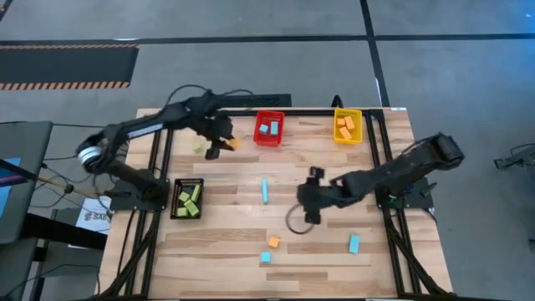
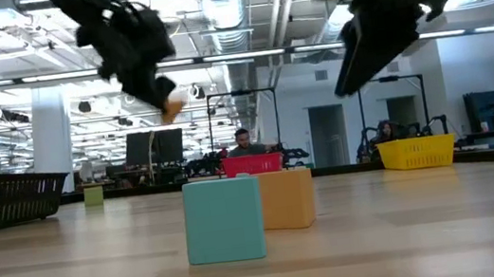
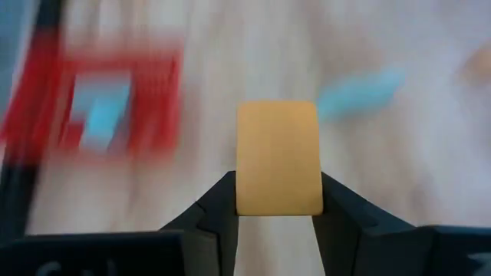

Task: Sort & place blocks by color
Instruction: Put the orange block into the yellow bin

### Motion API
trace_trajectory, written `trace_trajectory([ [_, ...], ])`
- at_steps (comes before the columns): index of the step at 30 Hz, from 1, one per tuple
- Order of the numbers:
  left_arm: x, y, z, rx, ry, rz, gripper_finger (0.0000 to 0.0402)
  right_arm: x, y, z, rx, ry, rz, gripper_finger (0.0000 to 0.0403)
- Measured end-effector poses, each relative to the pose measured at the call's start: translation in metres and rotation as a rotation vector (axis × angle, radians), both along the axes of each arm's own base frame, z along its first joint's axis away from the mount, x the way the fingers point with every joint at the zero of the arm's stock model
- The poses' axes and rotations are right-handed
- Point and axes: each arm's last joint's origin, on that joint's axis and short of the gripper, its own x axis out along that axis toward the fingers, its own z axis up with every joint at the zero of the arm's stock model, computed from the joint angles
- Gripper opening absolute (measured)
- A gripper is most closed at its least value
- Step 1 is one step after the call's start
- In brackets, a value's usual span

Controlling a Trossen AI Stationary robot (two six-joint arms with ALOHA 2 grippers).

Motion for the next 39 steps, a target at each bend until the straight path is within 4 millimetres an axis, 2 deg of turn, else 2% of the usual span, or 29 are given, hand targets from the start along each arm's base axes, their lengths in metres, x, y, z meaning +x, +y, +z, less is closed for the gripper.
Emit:
trace_trajectory([
  [3, 0.000, -0.019, 0.005, -0.080, -0.319, -0.047, 0.0102, -0.025, -0.002, 0.002, -0.109, -0.171, -0.066, 0.0229],
  [6, 0.003, -0.039, -0.003, -0.138, -0.522, -0.040, 0.0102, -0.044, -0.011, -0.003, -0.122, -0.357, -0.068, 0.0216],
  [11, 0.014, -0.073, -0.030, -0.321, -0.695, -0.002, 0.0102, -0.050, -0.032, -0.001, -0.045, -0.671, 0.078, 0.0199],
  [16, 0.037, -0.092, -0.051, -0.511, -0.606, 0.039, 0.0102, -0.032, -0.047, 0.009, -0.170, -0.769, 0.287, 0.0194],
  [21, 0.060, -0.102, -0.064, -0.764, -0.438, 0.011, 0.0102, -0.003, -0.050, 0.018, -0.350, -0.719, 0.444, 0.0195],
  [23, 0.067, -0.103, -0.066, -0.826, -0.393, -0.010, 0.0102, 0.007, -0.048, 0.021, -0.359, -0.673, 0.470, 0.0194],
  [29, 0.079, -0.105, -0.068, -0.880, -0.320, -0.072, 0.0102, 0.035, -0.047, 0.031, -0.268, -0.496, 0.518, 0.0185],
  [31, 0.080, -0.105, -0.067, -0.870, -0.314, -0.082, 0.0102, 0.047, -0.046, 0.035, -0.249, -0.486, 0.541, 0.0182],
  [39, 0.081, -0.106, -0.066, -0.882, -0.286, -0.119, 0.0102, 0.064, -0.050, 0.037, -0.235, -0.447, 0.621, 0.0171],
])
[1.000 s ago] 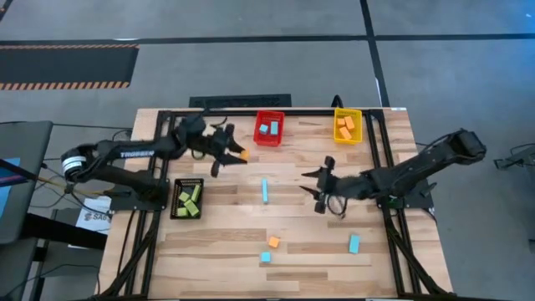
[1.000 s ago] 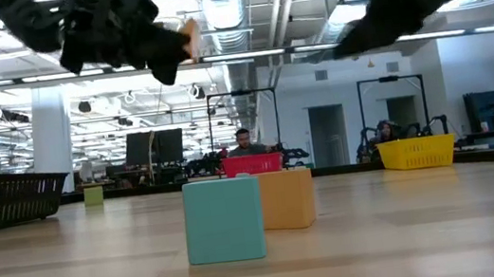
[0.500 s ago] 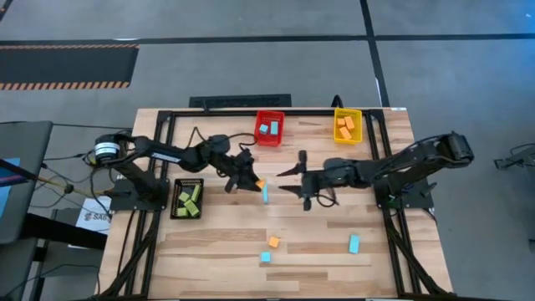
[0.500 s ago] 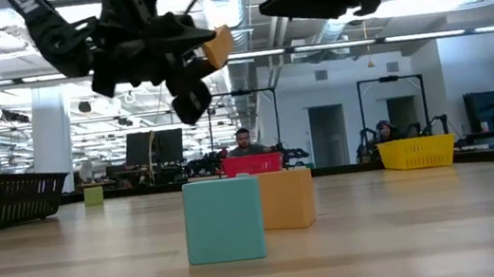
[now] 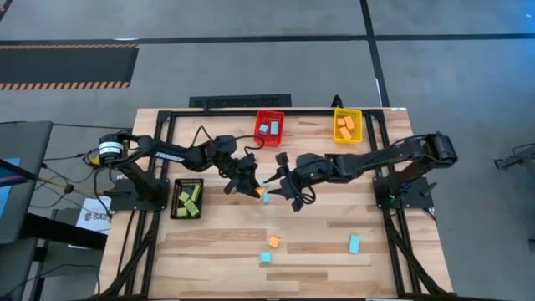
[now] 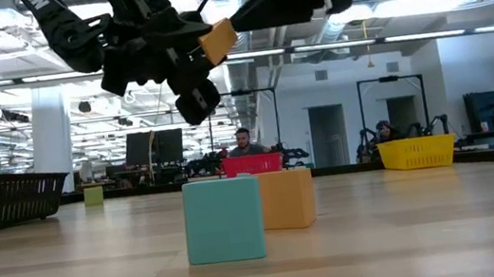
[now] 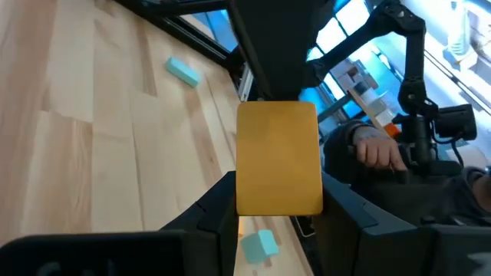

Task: Sort & place blocks by color
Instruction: Put the orange block into the yellow bin

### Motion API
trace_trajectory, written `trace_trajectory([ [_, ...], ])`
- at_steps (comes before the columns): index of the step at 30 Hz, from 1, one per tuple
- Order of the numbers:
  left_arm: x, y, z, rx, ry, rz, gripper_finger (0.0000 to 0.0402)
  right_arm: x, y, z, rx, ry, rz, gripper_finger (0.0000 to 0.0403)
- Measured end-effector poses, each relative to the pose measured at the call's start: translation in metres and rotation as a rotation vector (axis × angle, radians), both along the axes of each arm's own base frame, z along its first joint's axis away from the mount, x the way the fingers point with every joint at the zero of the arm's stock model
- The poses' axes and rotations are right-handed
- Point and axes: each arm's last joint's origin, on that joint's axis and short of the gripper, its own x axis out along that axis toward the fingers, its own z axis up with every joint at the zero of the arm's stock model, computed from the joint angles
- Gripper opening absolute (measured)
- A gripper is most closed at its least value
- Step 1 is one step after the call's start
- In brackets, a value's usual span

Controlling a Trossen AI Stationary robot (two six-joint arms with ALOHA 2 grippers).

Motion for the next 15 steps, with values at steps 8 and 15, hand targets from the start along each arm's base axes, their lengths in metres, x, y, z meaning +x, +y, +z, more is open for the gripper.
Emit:
trace_trajectory([
  [8, 0.000, -0.001, 0.001, -0.005, -0.008, -0.017, 0.0102, 0.018, -0.006, -0.009, 0.034, 0.024, 0.091, 0.0142],
  [15, 0.000, -0.002, 0.002, -0.025, -0.016, -0.050, 0.0102, 0.023, -0.005, -0.006, 0.013, 0.011, 0.133, 0.0075],
])
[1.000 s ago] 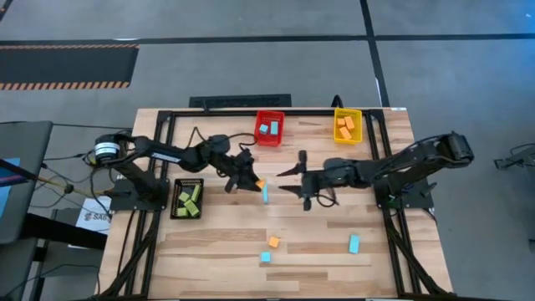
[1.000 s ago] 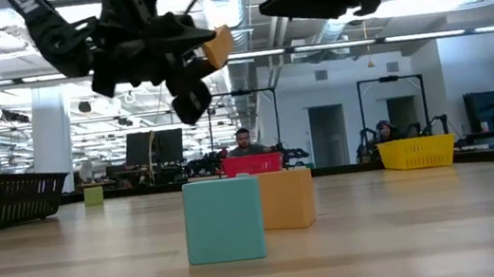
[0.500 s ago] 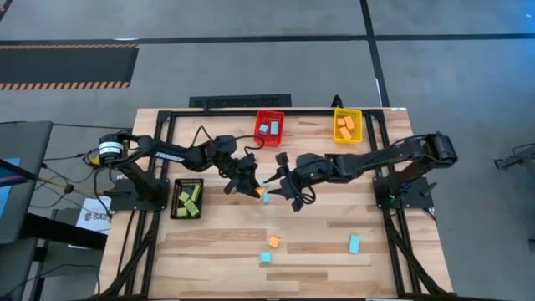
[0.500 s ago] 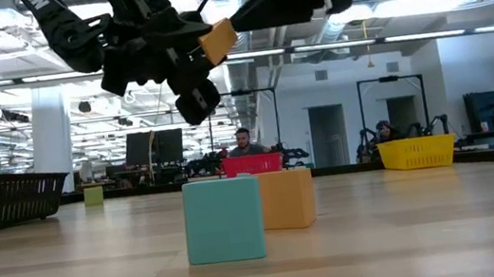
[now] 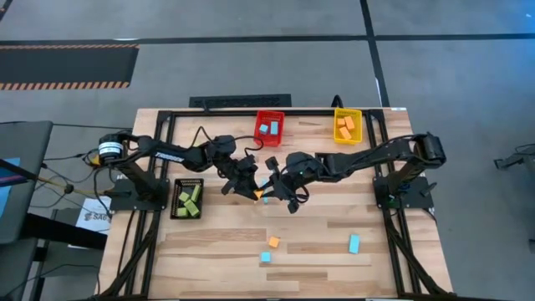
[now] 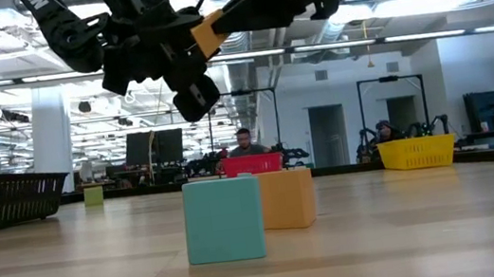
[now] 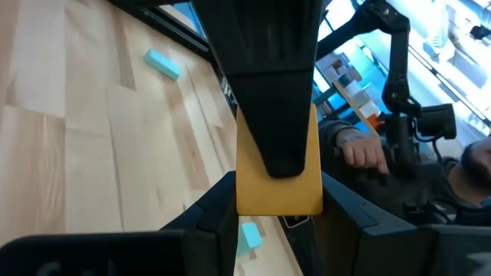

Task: Sort & place blocks by color
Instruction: Put the orange block into the yellow bin

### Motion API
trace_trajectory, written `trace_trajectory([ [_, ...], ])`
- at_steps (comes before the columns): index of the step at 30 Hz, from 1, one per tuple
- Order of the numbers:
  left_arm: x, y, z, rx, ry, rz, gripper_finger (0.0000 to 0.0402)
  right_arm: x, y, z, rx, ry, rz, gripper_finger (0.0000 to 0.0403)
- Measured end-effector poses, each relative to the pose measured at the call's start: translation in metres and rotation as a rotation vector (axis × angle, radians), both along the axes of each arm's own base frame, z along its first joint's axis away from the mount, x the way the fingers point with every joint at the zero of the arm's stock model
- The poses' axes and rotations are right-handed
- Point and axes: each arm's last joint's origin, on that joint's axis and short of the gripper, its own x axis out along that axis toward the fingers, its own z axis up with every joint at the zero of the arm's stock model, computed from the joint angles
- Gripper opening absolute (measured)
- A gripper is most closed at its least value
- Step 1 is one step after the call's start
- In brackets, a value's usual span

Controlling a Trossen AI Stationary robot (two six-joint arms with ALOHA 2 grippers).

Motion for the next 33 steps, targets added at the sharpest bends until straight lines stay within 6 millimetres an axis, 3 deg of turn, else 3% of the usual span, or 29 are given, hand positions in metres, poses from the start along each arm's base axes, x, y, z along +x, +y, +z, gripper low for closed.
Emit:
trace_trajectory([
  [3, 0.000, 0.000, 0.001, 0.001, -0.007, 0.007, 0.0102, -0.004, 0.001, 0.005, 0.002, 0.000, 0.014, 0.0023],
  [5, 0.001, 0.001, 0.001, 0.007, -0.010, 0.033, 0.0116, -0.009, 0.000, 0.008, 0.003, 0.029, 0.015, 0.0015],
  [11, -0.010, 0.035, 0.012, -0.019, -0.005, 0.171, 0.0274, -0.034, -0.002, 0.011, 0.104, 0.240, -0.062, 0.0004],
  [15, -0.026, 0.062, 0.017, -0.017, 0.030, 0.278, 0.0323, -0.062, -0.012, 0.022, 0.135, 0.386, -0.213, 0.0002],
  [19, -0.041, 0.074, 0.025, 0.052, 0.027, 0.341, 0.0321, -0.098, -0.029, 0.035, 0.142, 0.464, -0.463, 0.0001],
  [26, -0.055, 0.069, 0.042, 0.323, -0.011, 0.511, 0.0279, -0.155, -0.069, 0.052, 0.129, 0.507, -0.997, 0.0001],
  [33, -0.066, 0.063, 0.055, 0.543, 0.018, 0.684, 0.0236, -0.179, -0.121, 0.045, 0.095, 0.485, -1.549, 0.0000],
])
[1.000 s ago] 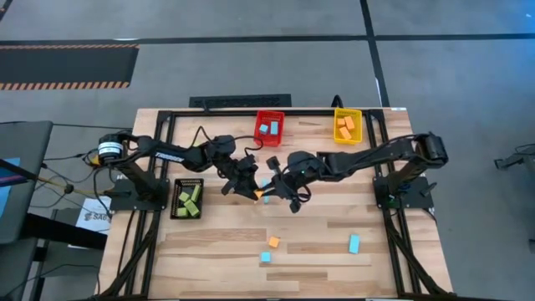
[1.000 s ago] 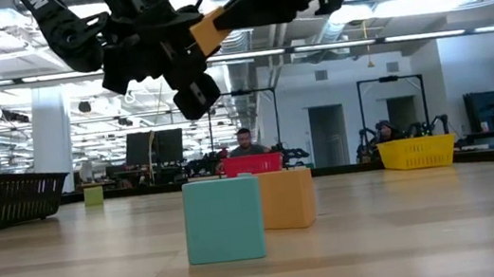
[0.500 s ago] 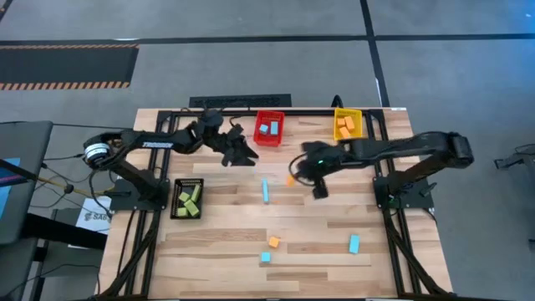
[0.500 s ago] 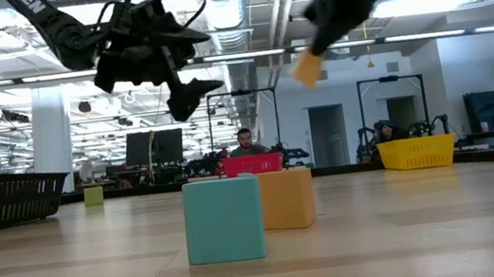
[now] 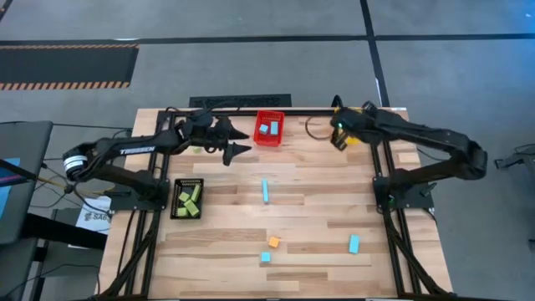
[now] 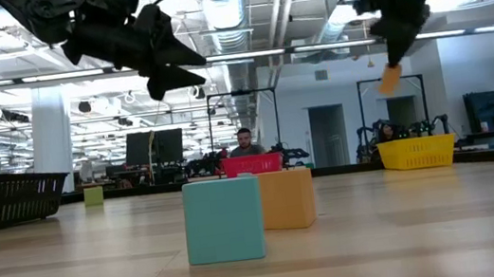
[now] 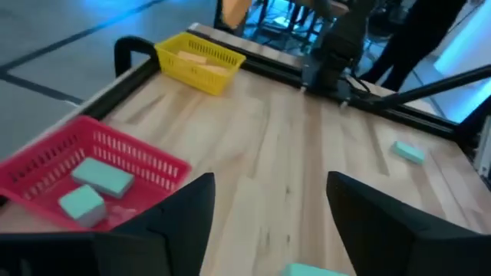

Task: Sort & place blocks by color
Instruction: Put the orange block into the yellow bin

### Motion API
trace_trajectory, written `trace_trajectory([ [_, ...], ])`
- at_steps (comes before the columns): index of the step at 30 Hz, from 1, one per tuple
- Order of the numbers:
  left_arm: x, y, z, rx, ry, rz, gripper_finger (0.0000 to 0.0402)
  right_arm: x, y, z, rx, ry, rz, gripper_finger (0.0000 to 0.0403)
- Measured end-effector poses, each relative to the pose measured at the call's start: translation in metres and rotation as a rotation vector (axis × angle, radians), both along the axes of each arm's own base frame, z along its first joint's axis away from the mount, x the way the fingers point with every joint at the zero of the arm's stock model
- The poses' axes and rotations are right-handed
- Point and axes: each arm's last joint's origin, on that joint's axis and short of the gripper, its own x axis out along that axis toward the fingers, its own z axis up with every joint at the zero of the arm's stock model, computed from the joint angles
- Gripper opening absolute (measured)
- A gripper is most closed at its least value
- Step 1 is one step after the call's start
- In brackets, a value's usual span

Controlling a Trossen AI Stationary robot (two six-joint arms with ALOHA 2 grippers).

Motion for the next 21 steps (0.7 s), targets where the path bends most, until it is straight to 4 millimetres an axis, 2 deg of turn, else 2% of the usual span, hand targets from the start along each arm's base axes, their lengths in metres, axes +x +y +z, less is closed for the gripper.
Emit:
trace_trajectory([
  [6, 0.001, -0.007, -0.002, -0.007, 0.034, -0.022, 0.0215, 0.002, -0.048, -0.034, 0.073, 0.094, -0.240, 0.0000],
  [11, -0.001, -0.010, -0.008, -0.018, 0.098, -0.039, 0.0212, -0.001, -0.077, -0.062, 0.166, 0.209, -0.300, 0.0000],
  [16, -0.002, -0.011, -0.010, -0.008, 0.122, -0.046, 0.0212, 0.005, -0.087, -0.078, 0.272, 0.203, -0.250, 0.0000],
  [21, -0.001, -0.010, -0.009, 0.009, 0.108, -0.049, 0.0212, 0.010, -0.085, -0.081, 0.324, 0.173, -0.199, 0.0000],
])
